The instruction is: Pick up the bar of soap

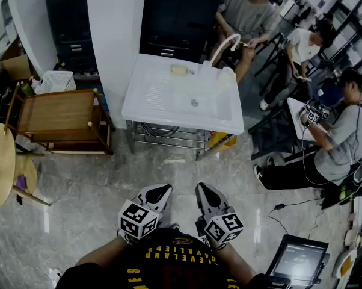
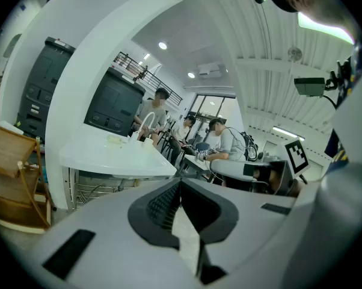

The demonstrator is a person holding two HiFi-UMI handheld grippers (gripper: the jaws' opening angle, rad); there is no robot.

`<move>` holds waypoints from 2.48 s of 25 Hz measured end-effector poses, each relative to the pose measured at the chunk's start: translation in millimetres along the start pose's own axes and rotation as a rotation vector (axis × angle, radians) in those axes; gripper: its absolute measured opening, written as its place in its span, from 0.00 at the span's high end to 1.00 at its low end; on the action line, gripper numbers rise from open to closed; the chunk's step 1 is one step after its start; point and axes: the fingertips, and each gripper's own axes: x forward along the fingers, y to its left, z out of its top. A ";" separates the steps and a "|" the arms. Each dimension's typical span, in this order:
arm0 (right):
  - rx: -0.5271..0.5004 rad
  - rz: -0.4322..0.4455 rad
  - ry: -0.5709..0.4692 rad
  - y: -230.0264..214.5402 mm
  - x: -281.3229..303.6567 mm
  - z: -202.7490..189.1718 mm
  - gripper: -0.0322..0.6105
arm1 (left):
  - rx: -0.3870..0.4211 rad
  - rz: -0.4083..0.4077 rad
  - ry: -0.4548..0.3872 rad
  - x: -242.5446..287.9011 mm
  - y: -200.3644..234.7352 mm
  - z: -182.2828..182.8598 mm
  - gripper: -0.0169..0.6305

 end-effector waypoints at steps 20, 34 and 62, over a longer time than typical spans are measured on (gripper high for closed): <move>0.061 0.073 -0.040 -6.9 -32.6 -4.3 0.92 | -0.007 0.049 0.023 4.9 -39.2 -13.5 0.95; -0.017 0.028 -0.078 -12.7 32.2 22.1 0.92 | 0.040 0.001 0.029 34.3 17.1 17.7 0.95; 0.077 0.248 -0.042 -187.3 221.5 124.9 0.92 | 0.118 0.224 0.029 220.7 126.7 143.3 0.95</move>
